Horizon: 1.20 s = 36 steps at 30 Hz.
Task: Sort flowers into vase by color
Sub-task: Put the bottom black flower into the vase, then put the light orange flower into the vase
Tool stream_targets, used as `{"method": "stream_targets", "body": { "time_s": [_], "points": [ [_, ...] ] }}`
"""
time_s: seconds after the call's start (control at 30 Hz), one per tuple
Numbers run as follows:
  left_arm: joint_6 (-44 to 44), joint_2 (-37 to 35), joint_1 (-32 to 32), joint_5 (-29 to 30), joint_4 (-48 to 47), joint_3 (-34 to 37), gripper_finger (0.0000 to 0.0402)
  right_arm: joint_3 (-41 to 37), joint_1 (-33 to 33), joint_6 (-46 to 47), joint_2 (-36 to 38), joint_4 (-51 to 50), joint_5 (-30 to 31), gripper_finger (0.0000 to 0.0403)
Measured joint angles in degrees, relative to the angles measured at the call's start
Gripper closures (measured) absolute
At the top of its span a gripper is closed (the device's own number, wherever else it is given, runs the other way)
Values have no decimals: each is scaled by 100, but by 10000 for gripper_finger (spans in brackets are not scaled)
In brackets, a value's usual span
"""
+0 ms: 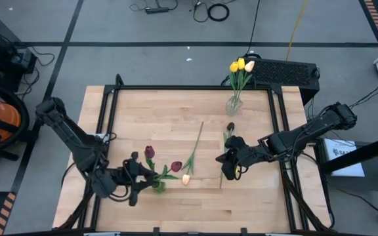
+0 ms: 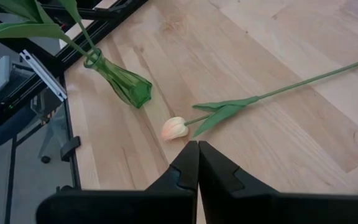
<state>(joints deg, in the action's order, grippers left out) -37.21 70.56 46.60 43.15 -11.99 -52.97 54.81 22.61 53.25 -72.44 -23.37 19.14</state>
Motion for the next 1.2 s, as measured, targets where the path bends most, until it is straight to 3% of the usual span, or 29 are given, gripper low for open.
{"method": "stream_targets", "body": {
  "time_s": [0.33, 0.8, 1.2],
  "points": [
    [-161, -643, -10, -402, -823, 1, 256, 0, 0, -32, 0, -1, 16, 403],
    [-295, -610, -109, -953, -1193, 2, 256, 0, -4, -12, 0, -3, 48, 403],
    [-1189, -1113, -128, -1197, -3039, 4, 256, 0, -163, -30, 0, -3, 57, 403]
  ]
}}
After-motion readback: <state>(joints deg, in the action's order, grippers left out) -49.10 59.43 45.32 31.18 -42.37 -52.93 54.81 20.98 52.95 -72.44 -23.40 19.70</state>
